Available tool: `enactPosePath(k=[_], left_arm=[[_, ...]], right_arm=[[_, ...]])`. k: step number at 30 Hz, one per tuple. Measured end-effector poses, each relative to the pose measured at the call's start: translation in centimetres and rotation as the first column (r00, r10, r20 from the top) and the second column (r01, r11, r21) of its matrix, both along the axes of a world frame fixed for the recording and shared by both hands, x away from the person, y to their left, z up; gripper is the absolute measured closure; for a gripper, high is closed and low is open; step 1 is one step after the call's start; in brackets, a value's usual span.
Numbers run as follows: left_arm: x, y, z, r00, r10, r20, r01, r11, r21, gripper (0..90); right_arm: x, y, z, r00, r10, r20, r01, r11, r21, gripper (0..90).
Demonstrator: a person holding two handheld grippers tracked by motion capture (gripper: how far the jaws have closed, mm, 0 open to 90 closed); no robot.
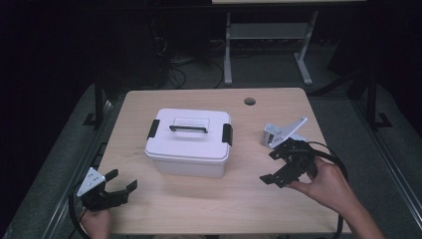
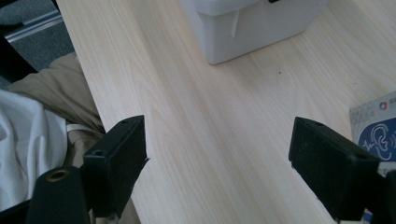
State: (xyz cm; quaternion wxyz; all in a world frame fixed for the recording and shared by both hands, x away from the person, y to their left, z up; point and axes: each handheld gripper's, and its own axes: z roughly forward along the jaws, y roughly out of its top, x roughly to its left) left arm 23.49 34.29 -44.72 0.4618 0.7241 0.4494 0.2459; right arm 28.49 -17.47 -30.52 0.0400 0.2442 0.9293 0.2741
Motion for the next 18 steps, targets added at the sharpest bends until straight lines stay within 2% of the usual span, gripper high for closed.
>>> enactPosePath(k=[5, 8, 18], left_arm=[[0.0, 0.1, 0.0, 1.0, 0.0, -0.001, 0.0, 1.0, -0.003, 13.2], [0.0, 0.2, 0.1, 0.9999, -0.009, 0.006, 0.009, 0.9997, -0.024, 13.2], [0.0, 0.2, 0.1, 0.9999, -0.002, 0.01, 0.002, 0.9997, -0.025, 13.2]], right_arm=[[0.4, 0.8, 0.9, 0.9998, 0.018, 0.005, -0.018, 0.9997, -0.019, 18.5], [1.0, 1.4, 1.7, 0.9995, 0.029, 0.008, -0.029, 0.9989, -0.038, 18.6], [2.0, 2.7, 2.6, 0.9989, 0.048, 0.002, -0.047, 0.9972, -0.058, 19.9]])
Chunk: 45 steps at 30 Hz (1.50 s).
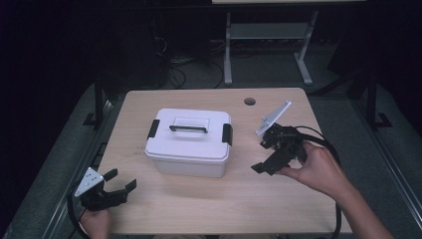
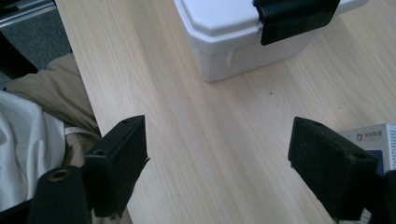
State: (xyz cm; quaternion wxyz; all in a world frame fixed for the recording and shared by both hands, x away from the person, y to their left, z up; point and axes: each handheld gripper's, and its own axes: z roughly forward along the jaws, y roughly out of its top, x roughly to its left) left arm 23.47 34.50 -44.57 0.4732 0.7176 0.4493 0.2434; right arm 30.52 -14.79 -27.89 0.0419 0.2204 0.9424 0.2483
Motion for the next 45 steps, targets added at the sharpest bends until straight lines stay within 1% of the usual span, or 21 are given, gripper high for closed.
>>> enactPosePath(k=[3, 5, 7, 11, 14, 18, 22, 24, 25, 27, 28, 29, 31, 33, 34, 35, 36, 41, 44, 45], left_arm=[[0.0, 0.0, 0.1, 1.0, 0.0, 0.003, 0.0, 1.0, -0.004, 13.2], [0.0, 0.0, 0.1, 1.0, 0.0, 0.004, 0.0, 1.0, -0.004, 13.2], [0.1, 0.0, 0.1, 1.0, -0.001, 0.004, 0.001, 1.0, -0.006, 13.2], [0.2, 0.0, 0.1, 1.0, -0.009, 0.003, 0.009, 1.0, -0.002, 13.2], [0.3, -0.1, 0.1, 0.9999, -0.012, 0.005, 0.012, 0.9999, -0.001, 13.2], [0.3, -0.3, 0.1, 0.9998, -0.017, 0.004, 0.017, 0.9998, 0.005, 13.2], [0.4, -0.4, 0.1, 0.9998, -0.02, 0.007, 0.02, 0.9998, 0.005, 13.2], [0.5, -0.4, 0.2, 0.9997, -0.023, 0.006, 0.023, 0.9997, 0.008, 13.2], [0.5, -0.4, 0.2, 0.9997, -0.023, 0.006, 0.023, 0.9997, 0.008, 13.2], [0.5, -0.4, 0.2, 0.9997, -0.023, 0.006, 0.023, 0.9997, 0.008, 13.2], [0.5, -0.4, 0.2, 0.9997, -0.023, 0.007, 0.023, 0.9997, 0.007, 13.2], [0.5, -0.4, 0.2, 0.9997, -0.023, 0.007, 0.023, 0.9997, 0.008, 13.2], [0.5, -0.4, 0.2, 0.9997, -0.023, 0.006, 0.023, 0.9997, 0.008, 13.2], [0.5, -0.4, 0.2, 0.9998, -0.019, 0.005, 0.019, 0.9998, 0.011, 13.2], [0.5, -0.4, 0.2, 0.9999, -0.015, 0.005, 0.015, 0.9998, 0.011, 13.2], [0.5, -0.4, 0.2, 0.9999, -0.015, 0.005, 0.015, 0.9998, 0.011, 13.2], [0.5, -0.4, 0.2, 0.9999, -0.015, 0.004, 0.015, 0.9999, 0.008, 13.2], [0.5, -0.3, 0.2, 0.9999, -0.015, 0.004, 0.015, 0.9999, 0.005, 13.2], [0.5, -0.3, 0.2, 0.9999, -0.016, 0.006, 0.016, 0.9999, 0.004, 13.2], [0.5, -0.3, 0.2, 0.9999, -0.016, 0.006, 0.016, 0.9999, 0.003, 13.2]], right_arm=[[0.7, 0.6, 0.4, 1.0, 0.003, -0.003, -0.003, 1.0, -0.009, 20.1], [0.8, 0.8, 0.5, 1.0, 0.003, -0.003, -0.003, 0.9999, -0.011, 20.1], [1.2, 1.3, 0.9, 1.0, 0.006, 0.003, -0.006, 0.9996, -0.029, 20.0], [1.5, 1.9, 1.5, 0.9999, 0.01, 0.006, -0.009, 0.9994, -0.033, 20.3], [1.8, 2.4, 1.7, 0.9997, 0.023, 0.011, -0.023, 0.9995, -0.022, 20.2], [2.3, 3.3, 1.8, 0.9996, 0.028, 0.001, -0.028, 0.9988, -0.041, 20.2], [2.8, 3.7, 2.0, 0.9995, 0.031, 0.003, -0.03, 0.9984, -0.047, 20.1], [3.3, 4.1, 2.5, 0.9993, 0.038, 0.004, -0.037, 0.9985, -0.04, 20.0], [3.3, 4.1, 2.5, 0.9993, 0.038, 0.004, -0.037, 0.9985, -0.04, 20.0], [3.6, 4.7, 2.8, 0.9993, 0.039, 0.002, -0.039, 0.9979, -0.051, 20.0], [3.6, 4.7, 2.8, 0.9993, 0.039, 0.002, -0.039, 0.9979, -0.051, 20.0], [3.8, 4.9, 2.9, 0.9989, 0.045, 0.008, -0.045, 0.9973, -0.058, 20.0], [3.9, 5.3, 3.1, 0.9986, 0.051, 0.013, -0.051, 0.9971, -0.057, 20.2], [4.1, 5.8, 3.2, 0.9984, 0.057, 0.008, -0.056, 0.9966, -0.061, 20.2], [4.4, 6.3, 3.2, 0.998, 0.063, 0.007, -0.062, 0.9955, -0.071, 20.2], [4.4, 6.3, 3.2, 0.998, 0.063, 0.007, -0.062, 0.9955, -0.071, 20.2], [4.6, 6.8, 3.2, 0.9973, 0.073, 0.006, -0.072, 0.9944, -0.077, 20.6], [5.0, 7.7, 3.4, 0.9966, 0.082, 0.007, -0.081, 0.9926, -0.09, 21.3], [5.5, 8.7, 3.5, 0.9946, 0.104, 0.011, -0.102, 0.9895, -0.103, 21.4], [5.5, 8.7, 3.5, 0.9946, 0.104, 0.011, -0.102, 0.9895, -0.103, 21.4]])
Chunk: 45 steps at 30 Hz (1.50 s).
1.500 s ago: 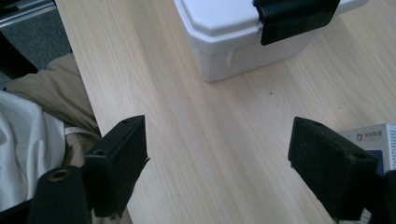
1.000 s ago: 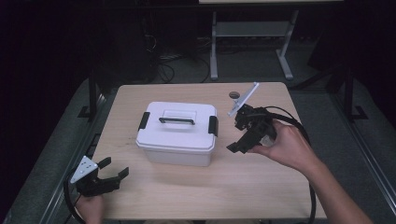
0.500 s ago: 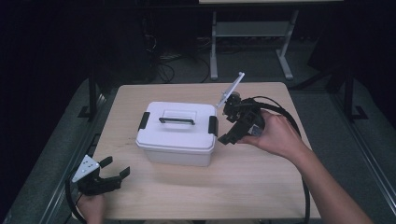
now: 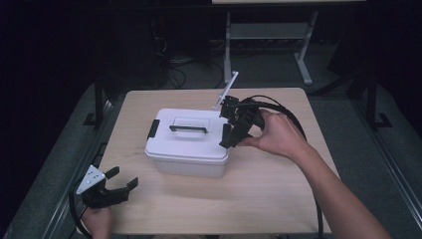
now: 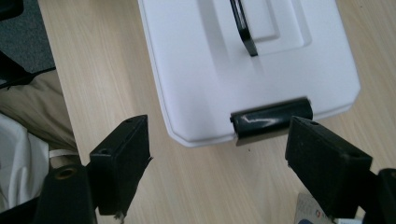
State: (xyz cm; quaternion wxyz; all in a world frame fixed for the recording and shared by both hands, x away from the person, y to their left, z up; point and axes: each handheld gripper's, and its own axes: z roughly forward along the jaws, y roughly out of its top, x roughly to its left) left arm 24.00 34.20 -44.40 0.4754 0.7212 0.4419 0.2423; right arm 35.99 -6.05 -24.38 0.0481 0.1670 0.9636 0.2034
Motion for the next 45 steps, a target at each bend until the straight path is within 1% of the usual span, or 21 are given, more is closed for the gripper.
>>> enactPosePath(k=[1, 2, 4, 8, 10, 13, 16, 20, 21, 23, 24, 26, 27, 30, 33, 35, 38, 39, 42, 43, 45], left_arm=[[0.0, 0.0, 0.0, 1.0, 0.0, 0.001, 0.0, 1.0, -0.002, 13.2], [0.0, 0.0, 0.0, 1.0, 0.0, 0.001, 0.0, 1.0, -0.002, 13.2], [0.0, 0.0, 0.0, 1.0, 0.001, 0.003, -0.001, 1.0, -0.005, 13.2], [0.0, 0.1, 0.0, 1.0, 0.005, 0.004, -0.005, 1.0, -0.006, 13.2], [0.0, 0.2, 0.1, 1.0, 0.008, 0.006, -0.008, 0.9999, -0.009, 13.2], [0.0, 0.3, 0.0, 0.9999, 0.009, 0.007, -0.009, 0.9999, -0.012, 13.2], [0.0, 0.3, 0.0, 0.9999, 0.009, 0.006, -0.009, 0.9999, -0.012, 13.2], [0.0, 0.4, 0.0, 0.9999, 0.014, 0.008, -0.014, 0.9997, -0.019, 13.2], [0.0, 0.4, 0.0, 0.9999, 0.014, 0.008, -0.014, 0.9997, -0.019, 13.2], [0.0, 0.4, 0.0, 0.9999, 0.014, 0.007, -0.014, 0.9997, -0.018, 13.2], [0.0, 0.4, 0.0, 0.9999, 0.014, 0.007, -0.013, 0.9998, -0.018, 13.2], [0.0, 0.4, 0.0, 0.9999, 0.014, 0.009, -0.014, 0.9997, -0.021, 13.2], [0.0, 0.5, 0.0, 0.9999, 0.012, 0.008, -0.012, 0.9997, -0.019, 13.2], [0.0, 0.4, 0.0, 0.9999, 0.013, 0.009, -0.013, 0.9997, -0.021, 13.2], [0.0, 0.5, 0.0, 0.9999, 0.011, 0.01, -0.011, 0.9997, -0.022, 13.2], [0.0, 0.6, 0.0, 0.9999, 0.013, 0.008, -0.013, 0.9995, -0.029, 13.2], [-0.1, 0.6, -0.1, 0.9998, 0.017, 0.01, -0.016, 0.9994, -0.031, 13.2], [-0.1, 0.6, 0.0, 0.9999, 0.015, 0.009, -0.014, 0.9996, -0.025, 13.2], [-0.1, 0.6, -0.1, 0.9999, 0.014, 0.006, -0.014, 0.9996, -0.025, 13.2], [0.0, 0.6, -0.1, 0.9999, 0.014, 0.005, -0.014, 0.9997, -0.022, 13.2], [0.0, 0.6, -0.2, 0.9999, 0.013, 0.004, -0.013, 0.9997, -0.022, 13.2]], right_arm=[[0.2, 0.6, 0.1, 1.0, 0.004, -0.003, -0.004, 1.0, -0.006, 21.4], [0.2, 0.6, 0.1, 1.0, 0.004, -0.003, -0.004, 1.0, -0.006, 21.4], [0.4, 1.4, 0.2, 0.9998, 0.022, 0.001, -0.022, 0.9996, -0.015, 21.5], [0.7, 2.2, 0.3, 0.9996, 0.027, -0.007, -0.027, 0.9995, -0.017, 21.7], [1.0, 2.7, 0.3, 0.9995, 0.029, -0.008, -0.029, 0.9994, -0.02, 22.0], [1.2, 3.1, 0.3, 0.9993, 0.037, -0.004, -0.037, 0.9991, -0.021, 22.2], [1.7, 3.8, 0.2, 0.9991, 0.04, -0.01, -0.04, 0.9991, -0.014, 22.4], [2.0, 4.4, 0.1, 0.9991, 0.042, -0.01, -0.042, 0.999, -0.017, 23.6], [2.2, 4.9, 0.1, 0.9988, 0.047, -0.017, -0.047, 0.9987, -0.017, 25.0], [2.3, 5.2, 0.0, 0.9984, 0.052, -0.021, -0.052, 0.9984, -0.022, 25.6], [2.5, 5.9, 0.0, 0.9982, 0.058, -0.017, -0.059, 0.9979, -0.029, 25.9], [2.6, 6.1, 0.0, 0.998, 0.061, -0.015, -0.062, 0.9976, -0.029, 26.4], [2.8, 6.7, 0.0, 0.9974, 0.069, -0.017, -0.07, 0.997, -0.032, 27.1], [3.0, 7.1, -0.1, 0.9973, 0.071, -0.018, -0.071, 0.9968, -0.036, 27.9], [3.3, 7.7, -0.3, 0.9967, 0.078, -0.02, -0.079, 0.9964, -0.03, 28.3], [3.5, 8.4, -0.6, 0.9967, 0.079, -0.019, -0.08, 0.9962, -0.033, 30.4], [3.7, 8.8, -0.7, 0.9962, 0.085, -0.021, -0.086, 0.9957, -0.035, 32.0], [3.9, 9.1, -0.9, 0.9958, 0.09, -0.017, -0.09, 0.9956, -0.027, 35.3], [4.0, 9.5, -1.1, 0.9956, 0.093, -0.014, -0.093, 0.9955, -0.021, 37.0], [4.2, 9.8, -1.5, 0.9946, 0.103, -0.012, -0.104, 0.9944, -0.023, 41.4], [4.2, 9.9, -1.6, 0.9946, 0.103, -0.011, -0.104, 0.9943, -0.026, 42.0]])
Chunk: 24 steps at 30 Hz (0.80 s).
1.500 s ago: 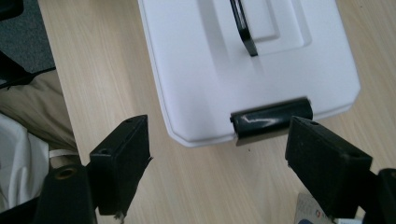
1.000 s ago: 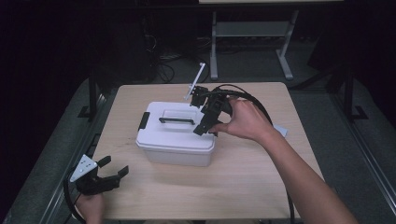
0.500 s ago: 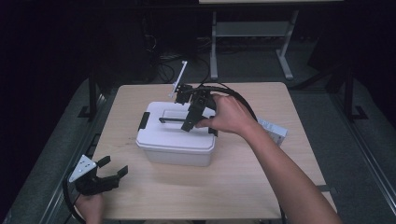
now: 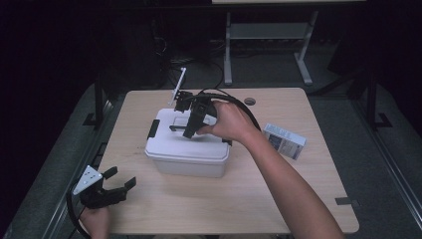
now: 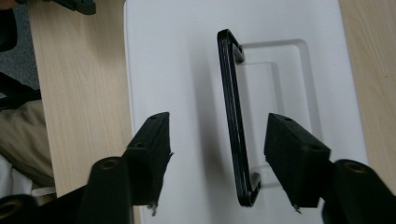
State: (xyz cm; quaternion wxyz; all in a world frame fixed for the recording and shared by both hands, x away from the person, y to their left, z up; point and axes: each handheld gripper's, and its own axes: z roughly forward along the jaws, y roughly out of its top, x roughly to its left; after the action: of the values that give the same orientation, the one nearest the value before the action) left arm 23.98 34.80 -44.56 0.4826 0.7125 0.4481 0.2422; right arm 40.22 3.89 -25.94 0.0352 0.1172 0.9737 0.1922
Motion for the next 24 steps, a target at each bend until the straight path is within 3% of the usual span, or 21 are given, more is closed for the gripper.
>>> enactPosePath(k=[7, 15, 24], left_arm=[[0.0, 0.1, 0.0, 1.0, -0.006, -0.003, 0.006, 1.0, -0.006, 13.2], [0.1, 0.0, 0.0, 0.9999, -0.011, -0.005, 0.011, 0.9999, -0.005, 13.2], [0.1, 0.0, 0.0, 0.9999, -0.011, -0.005, 0.011, 0.9999, -0.009, 13.2]], right_arm=[[0.7, 0.4, -0.7, 0.9999, -0.003, 0.012, 0.003, 0.9999, -0.01, 52.4], [0.9, 0.9, -1.2, 0.9994, 0.002, 0.035, -0.001, 0.9993, -0.037, 71.5], [1.1, 1.1, -1.1, 0.9991, 0.014, 0.041, -0.012, 0.9988, -0.047, 78.7]])
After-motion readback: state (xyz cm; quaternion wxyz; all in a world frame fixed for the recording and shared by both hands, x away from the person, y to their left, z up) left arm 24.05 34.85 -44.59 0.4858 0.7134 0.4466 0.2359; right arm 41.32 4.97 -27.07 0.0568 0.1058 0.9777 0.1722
